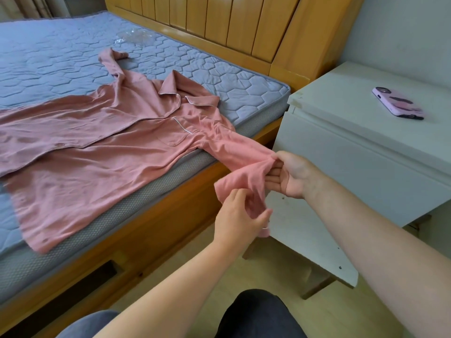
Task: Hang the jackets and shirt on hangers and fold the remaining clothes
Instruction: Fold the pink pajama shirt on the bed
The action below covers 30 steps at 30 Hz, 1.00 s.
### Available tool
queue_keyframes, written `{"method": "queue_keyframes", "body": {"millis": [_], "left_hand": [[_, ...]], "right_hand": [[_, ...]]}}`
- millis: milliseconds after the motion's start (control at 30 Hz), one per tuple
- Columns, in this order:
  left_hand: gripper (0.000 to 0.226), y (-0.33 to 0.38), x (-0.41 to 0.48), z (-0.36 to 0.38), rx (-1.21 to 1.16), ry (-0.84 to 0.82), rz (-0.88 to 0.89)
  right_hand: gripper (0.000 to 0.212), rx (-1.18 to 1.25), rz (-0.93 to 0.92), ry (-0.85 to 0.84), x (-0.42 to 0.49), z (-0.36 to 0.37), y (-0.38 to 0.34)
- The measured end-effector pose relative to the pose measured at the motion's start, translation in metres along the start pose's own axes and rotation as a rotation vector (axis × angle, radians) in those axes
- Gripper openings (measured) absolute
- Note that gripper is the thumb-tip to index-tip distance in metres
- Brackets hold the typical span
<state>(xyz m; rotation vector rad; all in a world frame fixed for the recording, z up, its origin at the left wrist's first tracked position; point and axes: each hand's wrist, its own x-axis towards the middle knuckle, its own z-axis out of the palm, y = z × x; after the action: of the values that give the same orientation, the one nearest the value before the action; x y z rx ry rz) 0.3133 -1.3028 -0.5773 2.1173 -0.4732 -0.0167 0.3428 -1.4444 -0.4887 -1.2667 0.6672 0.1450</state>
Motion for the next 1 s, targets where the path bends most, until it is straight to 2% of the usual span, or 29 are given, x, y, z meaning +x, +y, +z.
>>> {"method": "queue_keyframes", "body": {"millis": [67,133,233,300,400,467,533,600,667,700,800,867,900,1000], "left_hand": [[0.061,0.000,0.004,0.007,-0.027,0.001,-0.115],[0.063,-0.001,0.008,0.006,-0.091,0.077,-0.182],[0.042,-0.005,0.015,-0.007,-0.098,0.232,-0.139],[0.018,-0.015,0.020,-0.017,-0.134,0.250,-0.124],[0.004,-0.024,0.028,-0.038,-0.274,0.098,-0.239],[0.016,-0.022,0.035,-0.058,-0.167,-0.122,-0.201],[0.030,-0.016,0.042,-0.077,-0.012,-0.304,-0.130],[0.031,-0.014,0.049,-0.094,0.050,-0.390,-0.103],[0.032,-0.011,0.060,-0.112,0.087,-0.434,-0.094],[0.030,-0.009,0.067,-0.122,0.115,-0.464,-0.094],[0.037,-0.002,0.083,-0.152,0.189,-0.543,-0.058],[0.045,-0.004,0.091,-0.171,0.182,-0.581,-0.064],[0.044,-0.008,0.095,-0.183,0.170,-0.589,-0.077],[0.025,-0.039,0.107,-0.227,0.074,-0.562,-0.215]], "right_hand": [[0.029,0.084,-0.001,0.008,-0.002,0.006,0.001],[0.030,0.178,0.009,0.020,-0.002,0.013,0.003],[0.026,0.258,0.009,0.013,-0.004,0.023,0.004],[0.015,0.164,-0.046,0.022,-0.004,0.030,0.007],[0.017,-0.121,-0.175,0.153,0.002,0.033,0.014],[0.019,-0.187,-0.218,0.182,0.004,0.035,0.016],[0.020,-0.203,-0.223,0.122,0.008,0.037,0.016],[0.042,-0.262,-0.204,0.026,0.014,0.041,0.016],[0.064,-0.460,-0.248,-0.037,0.020,0.047,0.016],[0.067,-0.594,-0.296,-0.061,0.023,0.053,0.015],[0.048,-0.998,-0.504,-0.122,0.043,0.074,0.017],[0.033,-1.153,-0.579,-0.101,0.064,0.087,0.015],[0.024,-1.148,-0.604,-0.110,0.062,0.099,0.009],[0.023,-1.021,-0.648,-0.057,0.059,0.135,-0.016]]}}
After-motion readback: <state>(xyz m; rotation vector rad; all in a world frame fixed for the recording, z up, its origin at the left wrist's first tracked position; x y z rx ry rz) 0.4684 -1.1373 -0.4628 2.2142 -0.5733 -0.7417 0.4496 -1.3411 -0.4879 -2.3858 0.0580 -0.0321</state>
